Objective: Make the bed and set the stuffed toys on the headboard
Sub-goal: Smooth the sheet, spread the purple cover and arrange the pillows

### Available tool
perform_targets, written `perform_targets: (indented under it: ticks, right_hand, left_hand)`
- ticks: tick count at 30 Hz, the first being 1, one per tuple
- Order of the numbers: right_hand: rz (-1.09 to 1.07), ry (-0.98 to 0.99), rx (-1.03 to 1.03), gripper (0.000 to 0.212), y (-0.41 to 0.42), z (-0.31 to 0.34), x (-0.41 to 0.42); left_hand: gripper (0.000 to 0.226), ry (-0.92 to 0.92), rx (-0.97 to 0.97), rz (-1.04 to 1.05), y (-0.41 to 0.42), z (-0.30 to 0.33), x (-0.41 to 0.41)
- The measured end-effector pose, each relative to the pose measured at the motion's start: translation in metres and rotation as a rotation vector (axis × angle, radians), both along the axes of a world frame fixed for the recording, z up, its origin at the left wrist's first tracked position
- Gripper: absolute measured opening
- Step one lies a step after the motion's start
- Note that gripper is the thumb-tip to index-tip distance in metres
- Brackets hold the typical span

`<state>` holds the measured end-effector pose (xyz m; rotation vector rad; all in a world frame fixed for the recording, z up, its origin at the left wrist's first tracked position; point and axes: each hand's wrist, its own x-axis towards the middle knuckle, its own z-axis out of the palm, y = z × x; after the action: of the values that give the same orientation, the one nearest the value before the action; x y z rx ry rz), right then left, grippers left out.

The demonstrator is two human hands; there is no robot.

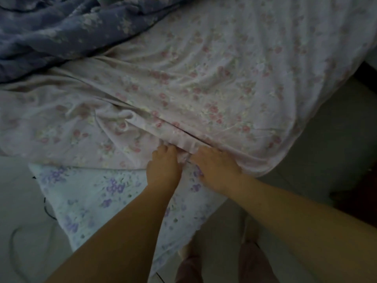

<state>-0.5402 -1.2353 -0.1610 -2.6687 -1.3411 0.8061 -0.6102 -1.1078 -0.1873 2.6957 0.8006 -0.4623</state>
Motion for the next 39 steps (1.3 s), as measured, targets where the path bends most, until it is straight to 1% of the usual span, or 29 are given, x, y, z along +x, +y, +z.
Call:
perform_targets:
  ticks: [2,4,6,7,9,11,13,15,17,18,20,21,22,23,25,28,30,32,34,37,39]
  right_hand:
    - [-0.078,-0.098,-0.033,0.040,0.008,-0.009,-0.002]
    - [-0.123,-0.166,-0.071,0.046,0.018,-0.019,-0.001]
    - [-0.139,-0.207,-0.115,0.044,0.022,-0.021,0.005]
    - [-0.133,-0.231,-0.127,0.041,0.024,-0.020,0.007]
    - [-0.119,-0.265,-0.135,0.038,0.024,-0.014,0.014]
    - [-0.100,-0.258,-0.125,0.039,0.026,-0.006,0.016]
    - [-0.074,-0.248,-0.107,0.048,0.028,0.003,0.015]
    - [-0.002,-0.272,-0.087,0.060,0.033,0.014,0.009]
    - [0.068,-0.285,-0.029,0.065,0.036,0.016,0.001]
    - [0.116,-0.286,0.000,0.059,0.039,0.021,-0.006]
    - [0.187,-0.308,0.104,0.033,0.044,0.026,-0.017]
    - [0.225,-0.296,0.119,0.024,0.047,0.029,-0.023]
    - [0.246,-0.287,0.136,0.018,0.049,0.032,-0.030]
    - [0.255,-0.202,0.109,0.016,0.051,0.035,-0.036]
    - [0.224,-0.057,0.046,0.015,0.048,0.038,-0.050]
    - [0.205,0.024,0.025,0.017,0.029,0.037,-0.063]
    - [0.228,0.040,0.004,0.010,0.021,0.040,-0.069]
    - [0.224,0.037,-0.015,0.007,0.018,0.044,-0.075]
    - [0.225,0.029,-0.028,0.008,0.018,0.046,-0.077]
    - [0.257,0.059,-0.023,0.008,0.015,0.053,-0.084]
    - [0.315,0.018,0.034,0.018,0.011,0.056,-0.089]
  left_hand:
    - [0.040,0.002,0.054,-0.041,0.007,-0.010,0.006]
    - [0.028,-0.058,0.049,-0.095,0.018,-0.016,0.012]
    - [0.026,-0.159,0.002,-0.170,0.028,-0.015,0.017]
    - [0.026,-0.204,-0.051,-0.184,0.032,-0.011,0.015]
    - [0.026,-0.260,-0.177,-0.140,0.039,0.004,0.013]
    - [0.017,-0.246,-0.270,-0.039,0.048,0.021,0.006]
    - [0.012,-0.248,-0.311,0.063,0.059,0.034,-0.003]
    - [0.018,-0.242,-0.363,0.143,0.067,0.048,-0.016]
    - [0.023,-0.172,-0.411,0.154,0.068,0.059,-0.028]
    - [0.024,-0.136,-0.433,0.149,0.067,0.063,-0.035]
    - [0.027,-0.090,-0.480,0.133,0.064,0.071,-0.049]
    - [0.030,-0.076,-0.506,0.134,0.062,0.074,-0.056]
    - [0.033,-0.064,-0.530,0.141,0.059,0.079,-0.064]
    - [0.034,-0.044,-0.548,0.138,0.057,0.082,-0.071]
    - [0.029,0.041,-0.564,0.098,0.049,0.091,-0.088]
    - [0.026,0.181,-0.613,0.091,0.034,0.098,-0.112]
    - [0.035,0.265,-0.614,0.063,0.023,0.100,-0.125]
    - [0.053,0.332,-0.567,-0.010,0.012,0.100,-0.137]
    - [0.058,0.339,-0.515,-0.049,0.007,0.101,-0.143]
    - [0.052,0.336,-0.465,-0.074,0.008,0.103,-0.148]
    - [0.050,0.343,-0.456,-0.083,0.011,0.104,-0.151]
